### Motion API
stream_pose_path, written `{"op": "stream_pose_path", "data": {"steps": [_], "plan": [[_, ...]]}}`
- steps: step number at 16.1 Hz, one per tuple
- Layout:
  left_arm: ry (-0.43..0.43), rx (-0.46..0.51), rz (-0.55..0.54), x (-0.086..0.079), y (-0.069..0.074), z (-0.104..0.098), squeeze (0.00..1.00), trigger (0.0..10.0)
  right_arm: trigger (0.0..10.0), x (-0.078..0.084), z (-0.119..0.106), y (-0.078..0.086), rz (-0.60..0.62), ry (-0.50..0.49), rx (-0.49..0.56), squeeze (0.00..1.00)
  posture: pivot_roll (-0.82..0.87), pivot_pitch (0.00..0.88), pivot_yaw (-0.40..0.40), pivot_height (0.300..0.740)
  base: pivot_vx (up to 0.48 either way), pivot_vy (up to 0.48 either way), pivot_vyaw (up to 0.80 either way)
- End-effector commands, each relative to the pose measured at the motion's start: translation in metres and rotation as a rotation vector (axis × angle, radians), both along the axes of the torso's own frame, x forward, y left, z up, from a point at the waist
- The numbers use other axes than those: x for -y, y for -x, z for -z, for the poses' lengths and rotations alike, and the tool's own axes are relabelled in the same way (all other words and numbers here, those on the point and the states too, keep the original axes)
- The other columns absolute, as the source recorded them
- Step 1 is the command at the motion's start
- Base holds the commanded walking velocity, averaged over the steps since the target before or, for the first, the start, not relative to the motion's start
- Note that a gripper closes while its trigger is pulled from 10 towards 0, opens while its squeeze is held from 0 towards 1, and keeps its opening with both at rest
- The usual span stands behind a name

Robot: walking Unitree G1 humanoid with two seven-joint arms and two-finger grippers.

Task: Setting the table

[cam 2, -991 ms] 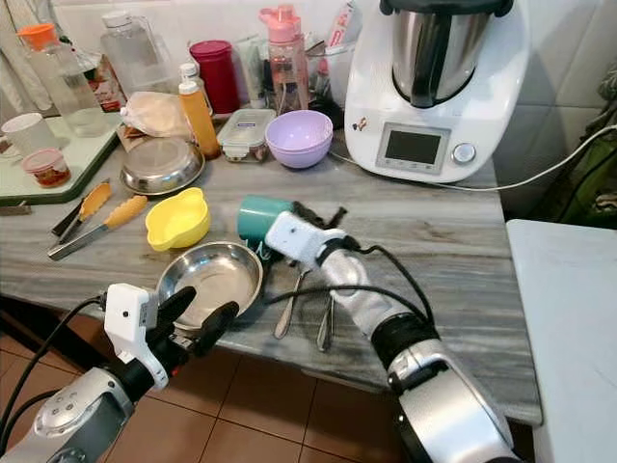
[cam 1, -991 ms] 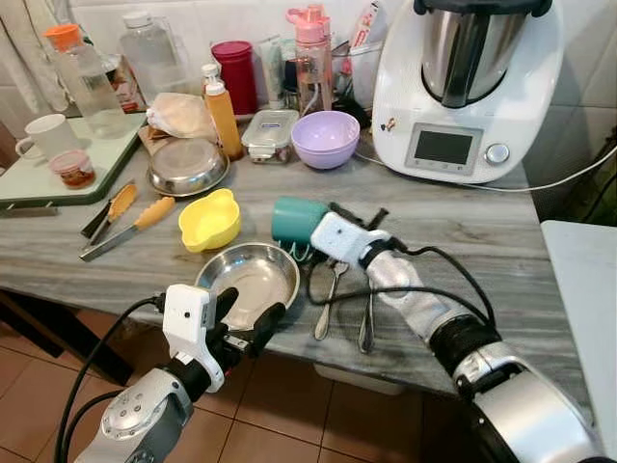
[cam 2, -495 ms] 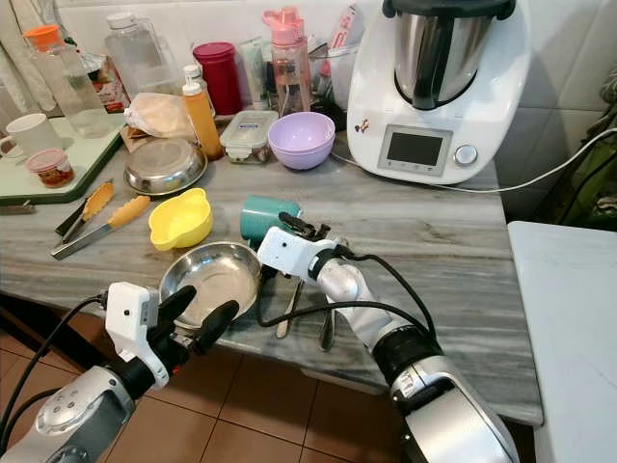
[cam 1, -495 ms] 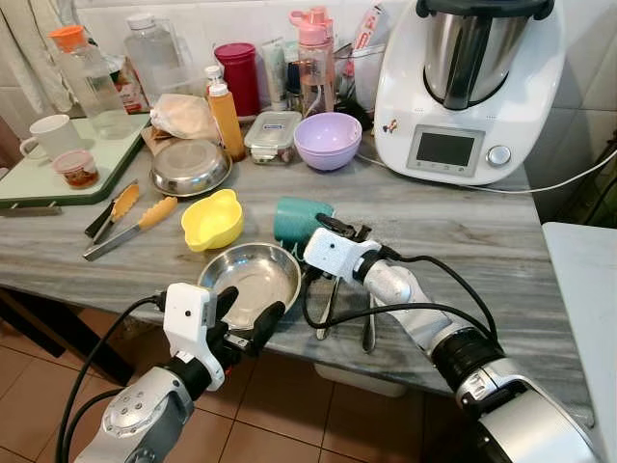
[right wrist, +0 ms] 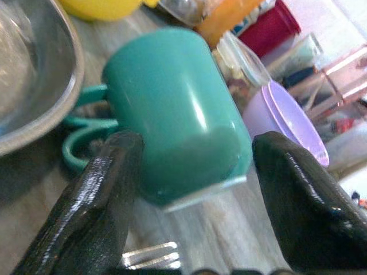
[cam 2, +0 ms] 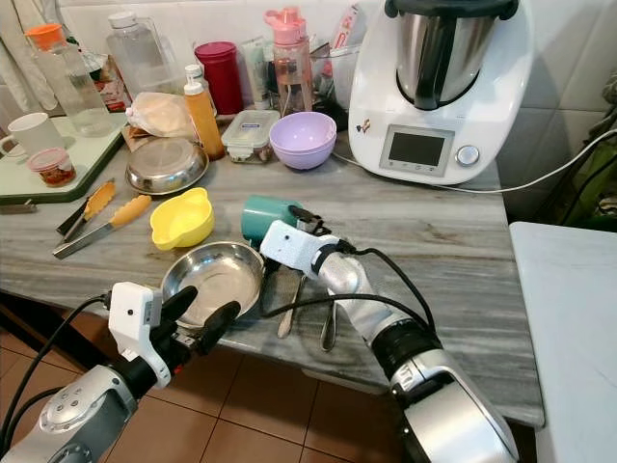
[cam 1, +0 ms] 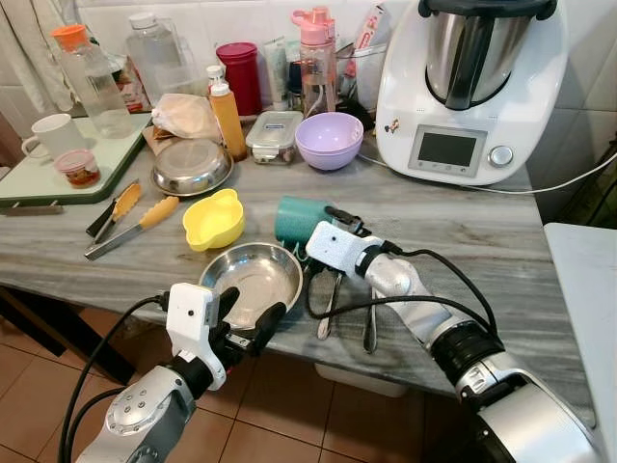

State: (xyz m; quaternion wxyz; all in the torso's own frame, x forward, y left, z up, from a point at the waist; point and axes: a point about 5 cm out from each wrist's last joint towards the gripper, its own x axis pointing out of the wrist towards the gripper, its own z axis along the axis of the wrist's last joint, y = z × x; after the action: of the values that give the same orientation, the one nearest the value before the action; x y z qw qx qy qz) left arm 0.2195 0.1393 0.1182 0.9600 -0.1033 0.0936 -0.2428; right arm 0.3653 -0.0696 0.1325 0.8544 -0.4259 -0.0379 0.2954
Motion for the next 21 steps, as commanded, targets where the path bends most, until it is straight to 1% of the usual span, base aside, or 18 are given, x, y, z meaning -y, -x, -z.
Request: {"op": "stream_pose_path", "data": {"steps": [1, 5, 10, 12, 14, 16, 17, 19, 20, 21], "plan": [[-0.013, 0.004, -0.016, -0.004, -0.001, 0.0, 0.0, 10.0, 10.0, -0.003, -0.01, -0.005, 0.003, -0.012, 0.01, 1.0, -0.04, 0.008, 0.111, 0.74, 0.0, 0.0, 0.0], [-0.018, 0.004, -0.013, -0.004, -0.001, 0.0, 0.0, 10.0, 10.0, 0.004, -0.01, -0.009, 0.055, -0.001, -0.004, 1.0, -0.05, 0.008, 0.118, 0.74, 0.0, 0.0, 0.0], [-0.02, 0.005, -0.01, -0.004, -0.001, 0.0, 0.0, 10.0, 10.0, 0.02, -0.008, -0.016, 0.119, 0.039, -0.029, 1.0, -0.05, 0.009, 0.119, 0.74, 0.0, 0.0, 0.0], [-0.013, 0.007, -0.002, -0.003, -0.001, 0.0, 0.0, 10.0, 10.0, 0.025, -0.009, -0.018, 0.133, 0.046, -0.022, 1.0, -0.05, 0.011, 0.118, 0.74, 0.0, 0.0, 0.0], [-0.015, 0.005, 0.001, -0.004, 0.0, 0.0, 0.0, 10.0, 10.0, 0.03, -0.009, -0.02, 0.153, 0.074, -0.008, 1.0, -0.05, 0.013, 0.118, 0.74, 0.0, 0.0, 0.0], [-0.017, 0.001, -0.002, -0.004, 0.001, 0.001, 0.0, 10.0, 10.0, 0.039, -0.009, -0.022, 0.184, 0.101, 0.0, 1.0, -0.04, 0.019, 0.115, 0.74, 0.0, 0.0, 0.0], [-0.017, 0.0, -0.003, -0.004, 0.001, 0.001, 0.0, 10.0, 10.0, 0.039, -0.01, -0.023, 0.187, 0.096, 0.007, 1.0, -0.04, 0.019, 0.115, 0.74, 0.0, 0.0, 0.0], [-0.017, -0.002, -0.006, -0.004, 0.003, 0.001, 0.0, 10.0, 10.0, 0.034, -0.018, -0.025, 0.175, 0.057, 0.035, 1.0, -0.04, 0.022, 0.113, 0.74, 0.0, 0.0, 0.0], [-0.018, -0.003, -0.01, -0.005, 0.003, 0.001, 0.0, 10.0, 10.0, 0.022, -0.024, -0.024, 0.139, -0.02, 0.039, 1.0, -0.03, 0.024, 0.112, 0.74, 0.0, 0.0, 0.0], [-0.018, -0.003, -0.012, -0.005, 0.004, 0.001, 0.0, 10.0, 10.0, 0.016, -0.025, -0.022, 0.118, -0.052, 0.034, 1.0, -0.03, 0.024, 0.111, 0.74, 0.0, 0.0, 0.0]]}}
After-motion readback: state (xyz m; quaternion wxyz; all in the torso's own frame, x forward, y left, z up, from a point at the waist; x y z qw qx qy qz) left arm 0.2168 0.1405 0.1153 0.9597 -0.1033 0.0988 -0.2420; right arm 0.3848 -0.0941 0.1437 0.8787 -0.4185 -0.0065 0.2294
